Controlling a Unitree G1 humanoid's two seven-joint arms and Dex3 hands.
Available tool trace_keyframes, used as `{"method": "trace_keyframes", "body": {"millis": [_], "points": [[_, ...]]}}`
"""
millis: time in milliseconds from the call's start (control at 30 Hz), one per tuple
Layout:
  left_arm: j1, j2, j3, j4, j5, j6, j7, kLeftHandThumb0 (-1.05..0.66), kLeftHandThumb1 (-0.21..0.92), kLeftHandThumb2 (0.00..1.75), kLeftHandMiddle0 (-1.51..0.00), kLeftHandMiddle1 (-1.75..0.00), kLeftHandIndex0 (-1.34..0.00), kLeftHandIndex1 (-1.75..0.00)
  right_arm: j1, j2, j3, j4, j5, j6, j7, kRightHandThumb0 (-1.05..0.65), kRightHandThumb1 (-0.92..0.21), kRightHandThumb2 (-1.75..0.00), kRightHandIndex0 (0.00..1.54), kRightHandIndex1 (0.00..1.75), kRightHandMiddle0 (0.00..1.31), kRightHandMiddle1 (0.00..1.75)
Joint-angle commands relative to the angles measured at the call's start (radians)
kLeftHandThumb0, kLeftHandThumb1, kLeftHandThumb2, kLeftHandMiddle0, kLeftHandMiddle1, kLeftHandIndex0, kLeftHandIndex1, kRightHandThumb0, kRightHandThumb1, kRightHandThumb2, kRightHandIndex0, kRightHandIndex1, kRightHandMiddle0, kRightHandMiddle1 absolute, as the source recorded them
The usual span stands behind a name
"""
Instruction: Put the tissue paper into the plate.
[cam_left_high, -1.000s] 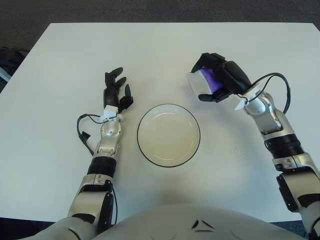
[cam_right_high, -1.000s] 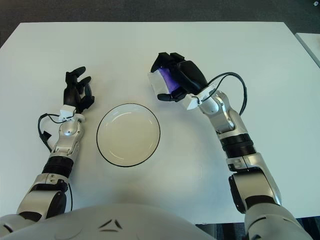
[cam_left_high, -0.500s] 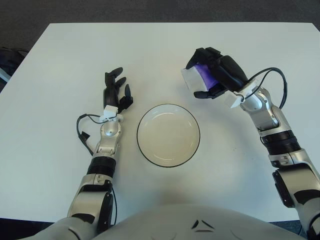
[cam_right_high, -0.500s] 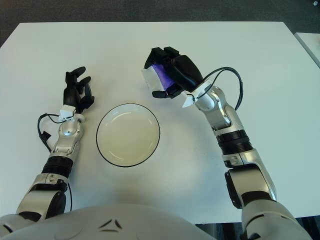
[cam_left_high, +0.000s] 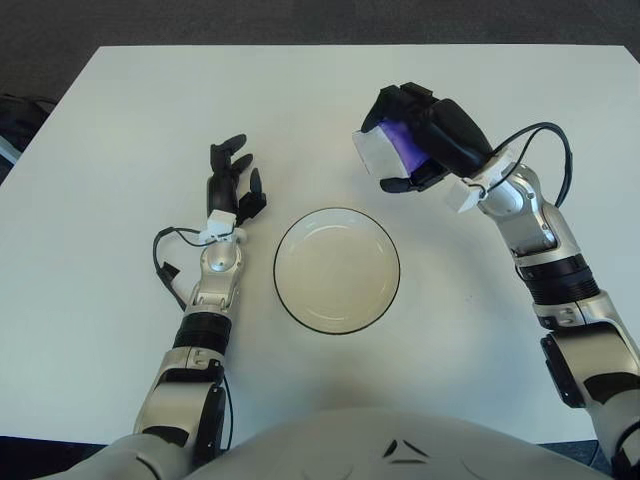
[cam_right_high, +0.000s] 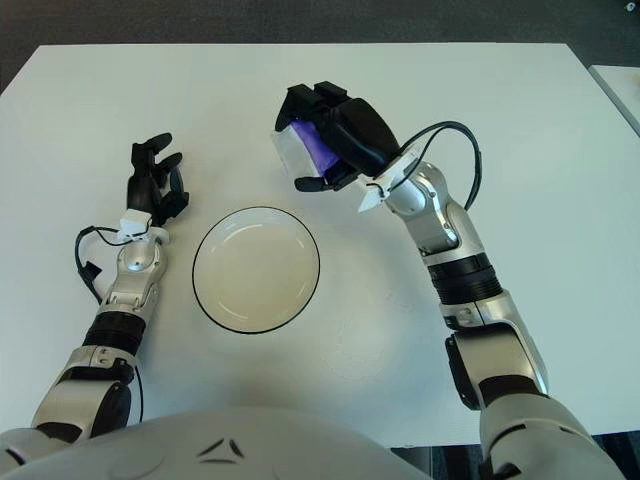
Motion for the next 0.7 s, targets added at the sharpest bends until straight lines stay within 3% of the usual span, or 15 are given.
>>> {"method": "trace_keyframes", "body": {"millis": [0, 267, 667], "points": [[0.115, -0.001, -0.007, 0.173, 0.03, 0.017, 0.002, -0.66, 0.92, 0.78, -0.28, -0.68, 0.0, -0.97, -0.012, 0.02, 0.016, -0.049, 0.027, 0.012, 0.038, -0.44, -0.43, -1.17, 1.21, 1.75, 0.52, 1.75], [0.087, 0.009, -0.004, 0.251, 0.022, -0.02, -0.004, -0.65, 0.92, 0.76, -0.26, -0.68, 0.0, -0.92, -0.01, 0.017, 0.033, -0.118, 0.058, 0.046, 0.131, -0.44, -0.41, -1.19, 1.2, 1.75, 0.53, 1.75], [0.043, 0.019, 0.015, 0.413, 0.009, -0.082, -0.002, -0.66, 0.92, 0.76, -0.26, -0.65, 0.0, -0.89, 0.009, 0.01, 0.045, -0.209, -0.017, 0.033, 0.144, -0.43, -0.46, -1.13, 1.2, 1.75, 0.5, 1.75]]}}
